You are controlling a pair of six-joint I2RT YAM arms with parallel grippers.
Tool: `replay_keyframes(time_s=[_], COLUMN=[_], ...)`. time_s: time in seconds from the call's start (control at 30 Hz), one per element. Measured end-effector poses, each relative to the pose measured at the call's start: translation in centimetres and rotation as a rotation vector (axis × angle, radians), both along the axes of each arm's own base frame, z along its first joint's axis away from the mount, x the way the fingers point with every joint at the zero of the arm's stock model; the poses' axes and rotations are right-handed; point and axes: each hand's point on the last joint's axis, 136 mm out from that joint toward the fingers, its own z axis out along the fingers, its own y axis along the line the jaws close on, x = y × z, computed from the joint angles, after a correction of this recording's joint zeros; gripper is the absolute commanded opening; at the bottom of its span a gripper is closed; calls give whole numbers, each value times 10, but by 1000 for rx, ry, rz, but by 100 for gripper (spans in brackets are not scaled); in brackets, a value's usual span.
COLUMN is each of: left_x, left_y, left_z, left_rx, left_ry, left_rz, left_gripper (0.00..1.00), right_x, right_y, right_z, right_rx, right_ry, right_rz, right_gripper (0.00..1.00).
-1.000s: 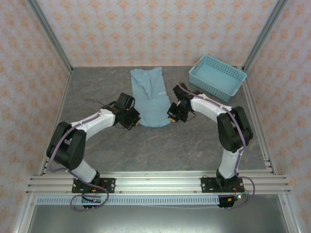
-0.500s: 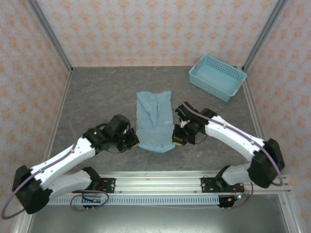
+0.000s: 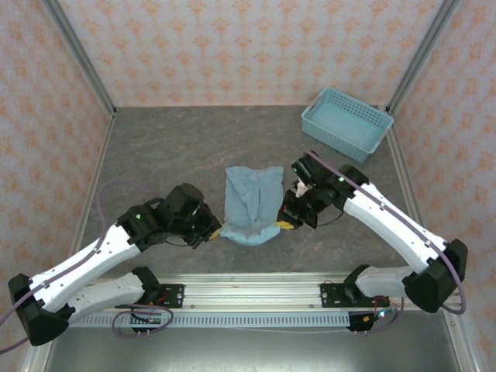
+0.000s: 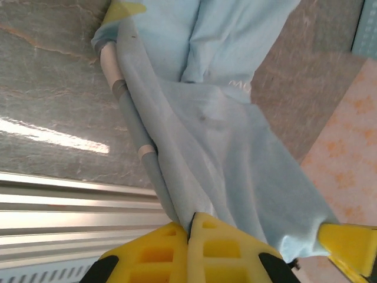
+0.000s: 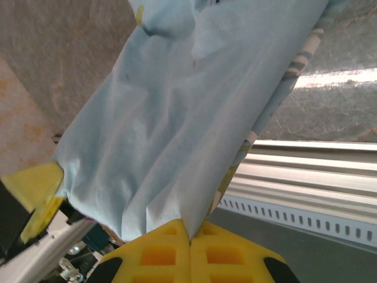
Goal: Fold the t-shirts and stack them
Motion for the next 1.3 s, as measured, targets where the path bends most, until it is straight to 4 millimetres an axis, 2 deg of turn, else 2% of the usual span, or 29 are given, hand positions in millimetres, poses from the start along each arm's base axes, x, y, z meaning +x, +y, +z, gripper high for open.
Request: replay_keyframes(time_s=[0.13,0.3,0.47,0.6,0.63,0.73,0.77,0.83,0.87,0.93,1.0,1.1,1.2,1.23,1.3], left_x=[30,70,129,182,198,237,250,277,289,304,305,284,227,200,157], left_y=[-4,-5,-8,-10,-10,-7,-6,-3,0,8,18,29,30,24,1], left_z=[5,2,8,-3,-10,-41,-52,-75,-84,-93,-89,-59,-19,-5,7], left_rx=[11,27,33,38,41,67,73,90,105,142,188,250,240,211,138], left_ry=[43,118,149,169,180,212,218,224,220,205,186,122,48,12,-31], left_rz=[78,145,170,179,184,191,191,190,189,186,185,190,207,212,195], left_gripper=[0,0,0,1,4,30,35,42,46,49,50,50,51,51,52], right_x=[26,63,111,164,179,228,242,270,280,296,306,307,284,272,245], right_y=[-5,-20,-30,-30,-29,-27,-27,-26,-28,-32,-35,-43,-55,-57,-62], right_z=[-7,-11,-24,-46,-53,-81,-89,-108,-116,-118,-111,-85,-50,-38,-15], right_rx=[-15,-9,-7,-11,-13,-40,-47,-64,-81,-105,-124,-138,-140,-131,-102], right_ry=[38,68,115,145,150,151,148,127,118,76,27,-63,-153,-182,-250], right_rz=[-73,-187,-287,-347,-359,-389,-398,-420,-427,-434,-440,-443,-432,-425,-414], right_gripper=[0,0,0,0,4,22,29,51,60,64,64,64,62,62,62])
